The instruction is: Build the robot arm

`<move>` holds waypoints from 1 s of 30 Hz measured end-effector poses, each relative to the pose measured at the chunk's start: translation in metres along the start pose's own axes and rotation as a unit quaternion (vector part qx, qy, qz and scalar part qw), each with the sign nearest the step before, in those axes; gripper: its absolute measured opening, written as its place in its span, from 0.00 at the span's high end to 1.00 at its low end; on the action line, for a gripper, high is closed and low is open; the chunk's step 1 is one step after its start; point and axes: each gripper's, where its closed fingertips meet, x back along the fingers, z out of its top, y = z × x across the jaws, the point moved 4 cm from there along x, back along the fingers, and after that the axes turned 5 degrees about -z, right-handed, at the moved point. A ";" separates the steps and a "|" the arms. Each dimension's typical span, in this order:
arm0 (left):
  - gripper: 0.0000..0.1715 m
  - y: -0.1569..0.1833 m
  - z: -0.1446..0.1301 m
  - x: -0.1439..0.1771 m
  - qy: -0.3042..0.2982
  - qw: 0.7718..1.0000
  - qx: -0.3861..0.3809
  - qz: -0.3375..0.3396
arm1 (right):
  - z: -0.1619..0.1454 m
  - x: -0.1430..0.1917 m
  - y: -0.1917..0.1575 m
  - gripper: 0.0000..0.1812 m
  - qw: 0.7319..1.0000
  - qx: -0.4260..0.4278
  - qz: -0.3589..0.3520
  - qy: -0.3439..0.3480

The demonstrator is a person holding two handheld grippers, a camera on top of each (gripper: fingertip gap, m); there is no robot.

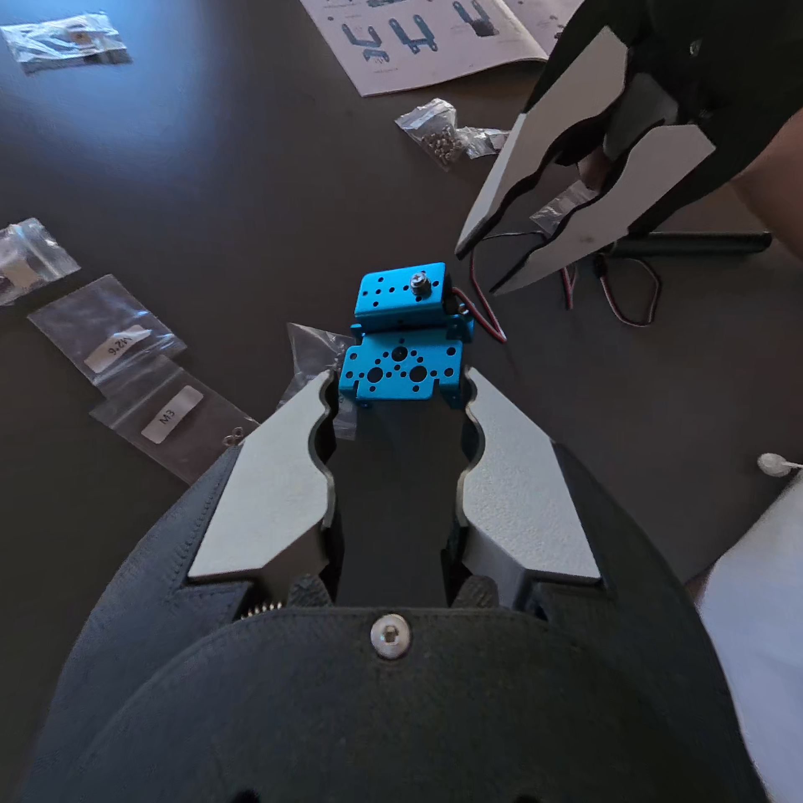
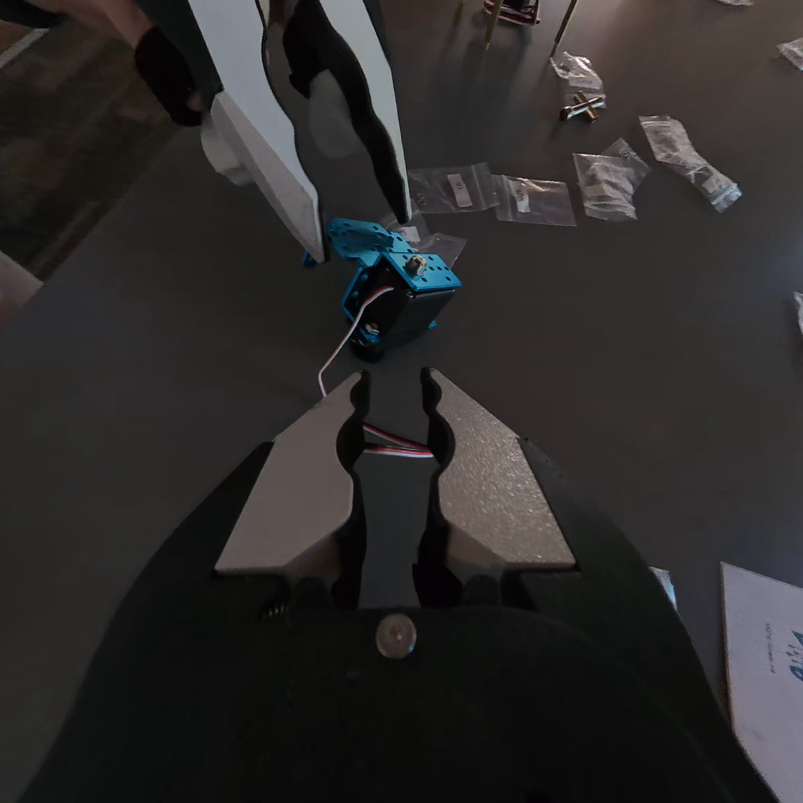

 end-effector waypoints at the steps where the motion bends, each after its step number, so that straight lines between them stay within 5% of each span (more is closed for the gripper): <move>1: 0.67 -0.002 0.000 0.001 0.003 1.000 -0.001 0.010 | 0.001 0.000 -0.001 0.87 1.000 0.009 -0.005 0.005; 9: 0.73 -0.023 0.004 0.011 0.011 0.996 -0.005 0.084 | 0.016 -0.008 -0.020 0.91 0.985 0.131 -0.114 0.002; 15: 0.73 -0.010 0.017 0.032 0.091 0.988 0.037 0.121 | 0.017 -0.024 -0.030 0.91 0.968 0.163 -0.189 0.000; 24: 0.81 0.034 -0.010 -0.004 0.081 0.989 0.127 0.007 | 0.006 -0.031 -0.040 0.94 0.983 0.048 -0.170 -0.056; 30: 0.81 0.033 -0.010 -0.021 0.081 0.974 0.205 -0.043 | 0.012 0.019 -0.028 0.86 0.973 -0.043 -0.224 -0.039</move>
